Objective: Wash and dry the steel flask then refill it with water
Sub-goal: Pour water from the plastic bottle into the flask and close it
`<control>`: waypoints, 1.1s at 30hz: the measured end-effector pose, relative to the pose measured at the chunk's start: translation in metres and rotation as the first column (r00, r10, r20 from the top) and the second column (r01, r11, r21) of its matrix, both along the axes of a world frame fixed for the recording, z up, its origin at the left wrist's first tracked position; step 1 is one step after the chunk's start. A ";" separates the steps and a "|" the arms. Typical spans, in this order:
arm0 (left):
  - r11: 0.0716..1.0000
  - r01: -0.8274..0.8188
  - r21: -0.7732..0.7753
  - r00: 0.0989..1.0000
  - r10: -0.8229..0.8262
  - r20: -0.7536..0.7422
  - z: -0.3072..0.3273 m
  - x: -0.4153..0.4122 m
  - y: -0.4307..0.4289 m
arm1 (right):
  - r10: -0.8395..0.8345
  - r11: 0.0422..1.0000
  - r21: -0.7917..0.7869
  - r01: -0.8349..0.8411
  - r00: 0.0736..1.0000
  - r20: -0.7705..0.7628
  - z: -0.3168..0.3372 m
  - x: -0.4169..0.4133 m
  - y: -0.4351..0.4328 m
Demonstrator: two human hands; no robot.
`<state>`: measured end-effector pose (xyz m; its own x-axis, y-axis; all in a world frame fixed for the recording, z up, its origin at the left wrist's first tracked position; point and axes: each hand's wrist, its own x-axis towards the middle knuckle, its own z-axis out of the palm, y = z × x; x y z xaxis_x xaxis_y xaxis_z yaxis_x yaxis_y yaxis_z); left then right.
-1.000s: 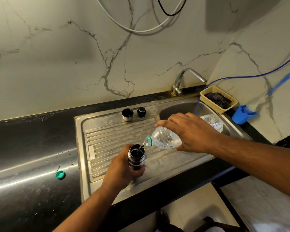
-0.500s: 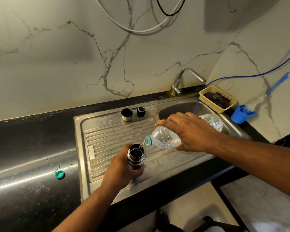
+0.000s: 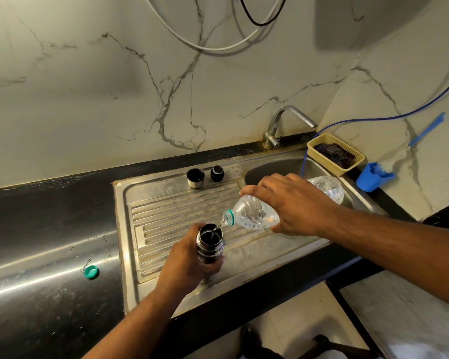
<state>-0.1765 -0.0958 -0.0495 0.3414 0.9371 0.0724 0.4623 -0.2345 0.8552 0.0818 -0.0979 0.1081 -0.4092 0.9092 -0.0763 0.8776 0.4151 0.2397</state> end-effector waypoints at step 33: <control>1.000 0.000 0.009 1.000 0.000 0.001 0.000 -0.001 -0.001 | 0.008 1.000 0.020 -0.008 1.000 -0.003 -0.002 0.000 -0.001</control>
<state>-0.1770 -0.0965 -0.0497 0.3417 0.9363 0.0809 0.4614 -0.2421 0.8535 0.0821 -0.0985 0.1064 -0.4169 0.9072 -0.0566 0.8750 0.4174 0.2454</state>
